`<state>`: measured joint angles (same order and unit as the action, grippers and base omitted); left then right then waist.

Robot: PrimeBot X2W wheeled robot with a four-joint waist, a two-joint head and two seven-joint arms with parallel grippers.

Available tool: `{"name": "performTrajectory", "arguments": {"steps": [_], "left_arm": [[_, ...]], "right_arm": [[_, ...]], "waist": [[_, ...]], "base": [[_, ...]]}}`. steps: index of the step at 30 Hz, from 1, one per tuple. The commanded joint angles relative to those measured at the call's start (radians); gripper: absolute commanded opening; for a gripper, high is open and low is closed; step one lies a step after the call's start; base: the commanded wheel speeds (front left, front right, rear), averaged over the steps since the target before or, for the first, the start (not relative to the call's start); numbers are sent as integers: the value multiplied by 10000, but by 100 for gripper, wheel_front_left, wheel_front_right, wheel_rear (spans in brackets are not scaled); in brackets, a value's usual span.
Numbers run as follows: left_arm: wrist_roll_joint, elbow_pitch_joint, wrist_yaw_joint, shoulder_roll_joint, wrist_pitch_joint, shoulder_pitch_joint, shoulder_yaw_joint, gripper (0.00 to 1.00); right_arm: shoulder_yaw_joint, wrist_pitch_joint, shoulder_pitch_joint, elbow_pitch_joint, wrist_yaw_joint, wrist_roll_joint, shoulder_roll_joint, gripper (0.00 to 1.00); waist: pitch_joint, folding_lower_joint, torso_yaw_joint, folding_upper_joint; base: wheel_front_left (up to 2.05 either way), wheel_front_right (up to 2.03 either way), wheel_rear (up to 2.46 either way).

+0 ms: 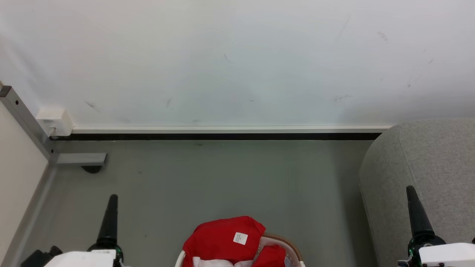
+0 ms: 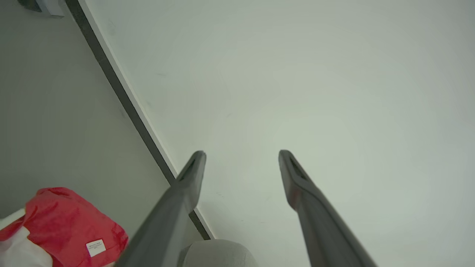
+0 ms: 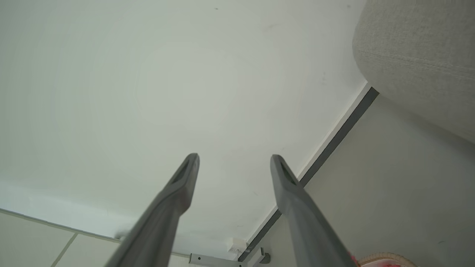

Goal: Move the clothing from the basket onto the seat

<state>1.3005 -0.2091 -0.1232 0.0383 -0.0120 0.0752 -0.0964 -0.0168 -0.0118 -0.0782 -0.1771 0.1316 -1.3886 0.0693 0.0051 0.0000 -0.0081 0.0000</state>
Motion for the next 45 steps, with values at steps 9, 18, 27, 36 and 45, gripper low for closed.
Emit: {"name": "performTrajectory", "arguments": {"steps": [9,18,27,36,45], "left_arm": [[-2497,536,369,82,-413,107,270,100],[-4574,714,866,94,-718,34,576,100],[-6219,492,1107,114,-973,-55,821,100],[-7463,427,1356,148,-1228,-61,951,100],[-8517,359,1571,197,-1466,-96,1130,100]], "right_arm": [[-352,-406,-257,472,-4,1983,226,100],[-768,-716,-299,434,-5,3901,518,100],[-929,-969,-310,202,-6,5631,556,100],[-881,-1232,-301,170,-8,7044,489,100],[-1115,-1464,-335,16,-9,8077,546,100]], "waist": [[21,0,-53,0],[15,0,-79,0],[-30,0,-84,0],[-31,0,-105,0],[-8,0,-140,0]], "base": [[0,0,0],[0,0,0],[0,0,0],[0,0,0],[0,0,0]]}}
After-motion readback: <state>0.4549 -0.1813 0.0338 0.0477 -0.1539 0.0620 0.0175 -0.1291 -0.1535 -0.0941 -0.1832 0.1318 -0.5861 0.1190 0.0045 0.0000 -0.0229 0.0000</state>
